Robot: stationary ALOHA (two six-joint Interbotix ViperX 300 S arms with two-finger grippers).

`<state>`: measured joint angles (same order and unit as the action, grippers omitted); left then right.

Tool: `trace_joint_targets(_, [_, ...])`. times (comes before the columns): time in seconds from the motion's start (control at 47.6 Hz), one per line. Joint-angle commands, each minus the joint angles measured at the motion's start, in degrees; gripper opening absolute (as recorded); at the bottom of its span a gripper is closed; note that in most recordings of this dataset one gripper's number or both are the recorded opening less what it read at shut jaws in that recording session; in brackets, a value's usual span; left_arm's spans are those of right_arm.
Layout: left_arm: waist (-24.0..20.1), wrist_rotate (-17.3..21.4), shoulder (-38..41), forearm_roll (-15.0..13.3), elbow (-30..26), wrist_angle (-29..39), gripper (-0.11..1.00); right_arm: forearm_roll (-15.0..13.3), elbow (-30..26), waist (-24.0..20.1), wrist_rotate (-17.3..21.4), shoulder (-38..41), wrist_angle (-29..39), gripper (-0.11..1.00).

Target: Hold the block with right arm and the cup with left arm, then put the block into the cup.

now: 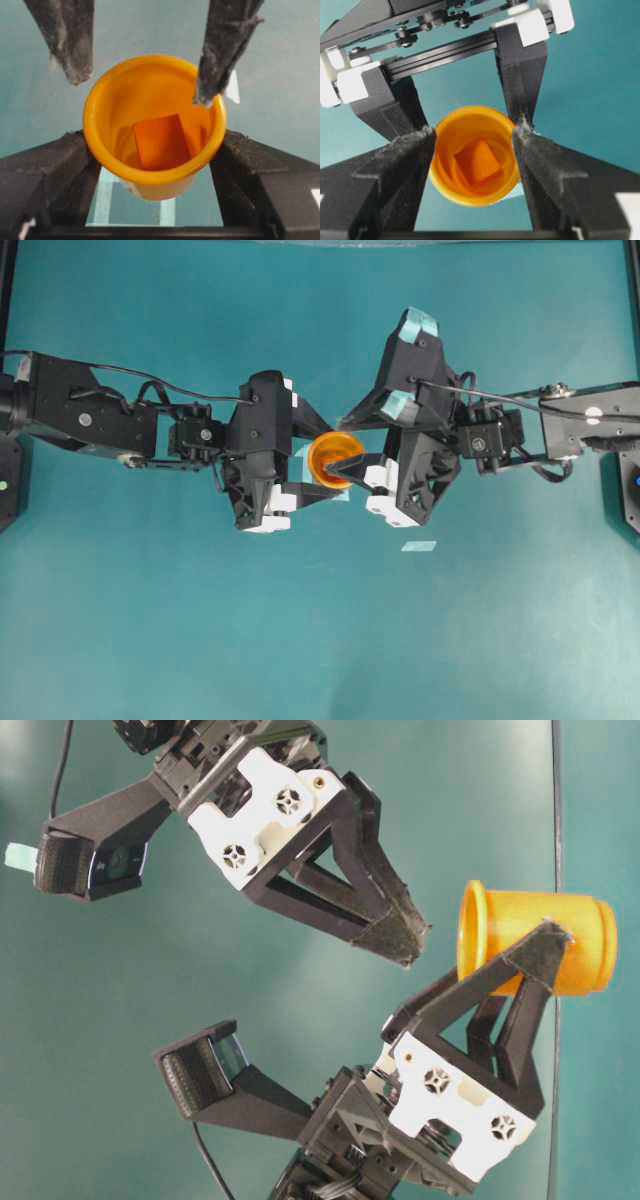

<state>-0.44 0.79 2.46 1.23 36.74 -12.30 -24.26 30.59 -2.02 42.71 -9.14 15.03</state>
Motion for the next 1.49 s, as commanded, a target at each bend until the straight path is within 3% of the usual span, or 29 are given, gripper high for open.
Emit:
trace_joint_targets(0.0, [0.0,0.0,-1.05,0.18,-0.62,-0.26,0.65,-0.18,-2.02,0.18,-0.09,-0.79,-0.18,0.64])
trace_joint_targets(0.735, [0.0,0.0,-1.05,0.18,-0.53,-0.26,0.65,-0.18,-2.55,0.97,-0.26,-0.79,-0.09,0.64])
trace_joint_targets(1.156, [-0.09,0.0,-1.05,0.18,-0.62,-0.26,0.65,-0.26,-2.64,0.97,-0.35,-0.79,6.86,0.64])
trace_joint_targets(1.471, [0.0,0.0,-1.05,0.18,-0.62,-0.26,0.65,-0.18,-2.9,0.97,-0.35,-0.79,6.06,0.64])
